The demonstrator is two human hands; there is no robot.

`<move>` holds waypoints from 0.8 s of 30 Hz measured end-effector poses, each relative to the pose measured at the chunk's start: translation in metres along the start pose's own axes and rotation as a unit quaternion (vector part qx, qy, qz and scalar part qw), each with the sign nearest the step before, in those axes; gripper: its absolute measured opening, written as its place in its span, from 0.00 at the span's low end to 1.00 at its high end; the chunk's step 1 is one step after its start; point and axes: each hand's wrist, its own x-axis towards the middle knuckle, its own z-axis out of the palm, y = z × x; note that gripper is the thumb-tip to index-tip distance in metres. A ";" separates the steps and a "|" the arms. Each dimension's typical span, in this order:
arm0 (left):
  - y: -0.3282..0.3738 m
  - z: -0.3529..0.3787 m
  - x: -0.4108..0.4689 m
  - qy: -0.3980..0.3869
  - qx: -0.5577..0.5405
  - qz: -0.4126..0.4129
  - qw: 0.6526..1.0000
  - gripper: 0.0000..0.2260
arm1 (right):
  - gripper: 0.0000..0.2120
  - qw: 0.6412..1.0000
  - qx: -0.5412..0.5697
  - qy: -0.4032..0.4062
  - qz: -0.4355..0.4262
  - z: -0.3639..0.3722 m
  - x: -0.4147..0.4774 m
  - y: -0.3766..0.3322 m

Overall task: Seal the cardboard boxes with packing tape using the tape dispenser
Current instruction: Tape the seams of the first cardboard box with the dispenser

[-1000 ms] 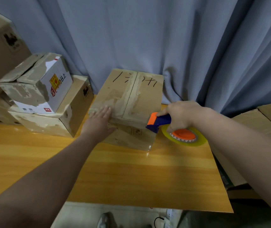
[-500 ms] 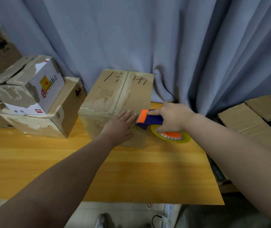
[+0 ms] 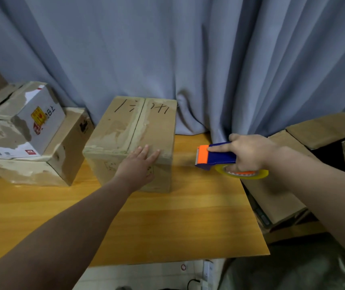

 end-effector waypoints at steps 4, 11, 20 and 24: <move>0.010 -0.002 0.000 -0.029 0.048 -0.010 0.998 0.38 | 0.33 1.000 -0.001 0.008 -0.006 0.012 0.009 0.000; 0.023 -0.005 0.005 0.005 0.071 0.005 0.997 0.34 | 0.33 1.000 0.007 0.007 -0.016 0.022 0.014 -0.001; 0.036 0.007 0.017 0.045 0.059 0.052 0.996 0.31 | 0.34 0.996 0.057 0.067 -0.009 0.054 0.004 0.009; 0.037 0.011 0.019 0.087 0.019 0.051 0.995 0.26 | 0.32 0.980 0.107 0.162 -0.049 0.078 -0.012 0.019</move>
